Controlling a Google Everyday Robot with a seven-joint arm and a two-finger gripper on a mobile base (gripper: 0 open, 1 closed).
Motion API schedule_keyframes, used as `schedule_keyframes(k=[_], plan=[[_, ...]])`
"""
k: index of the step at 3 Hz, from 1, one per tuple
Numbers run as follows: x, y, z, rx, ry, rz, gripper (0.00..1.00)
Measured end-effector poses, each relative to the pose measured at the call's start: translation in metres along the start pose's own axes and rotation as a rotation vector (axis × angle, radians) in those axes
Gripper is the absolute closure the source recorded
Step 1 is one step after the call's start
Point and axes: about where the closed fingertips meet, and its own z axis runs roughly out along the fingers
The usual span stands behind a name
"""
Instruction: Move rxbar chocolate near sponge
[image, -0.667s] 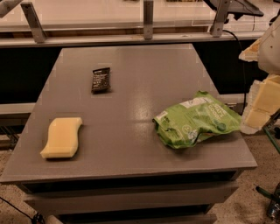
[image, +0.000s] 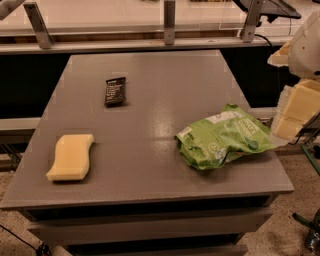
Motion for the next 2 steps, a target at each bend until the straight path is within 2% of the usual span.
schedule_keyframes(k=[1,2], plan=[[-0.019,-0.035,0.022,-0.015,0.0,-0.039,0.0],[-0.056,-0.079,0.031,0.025,-0.008,-0.088,0.0]])
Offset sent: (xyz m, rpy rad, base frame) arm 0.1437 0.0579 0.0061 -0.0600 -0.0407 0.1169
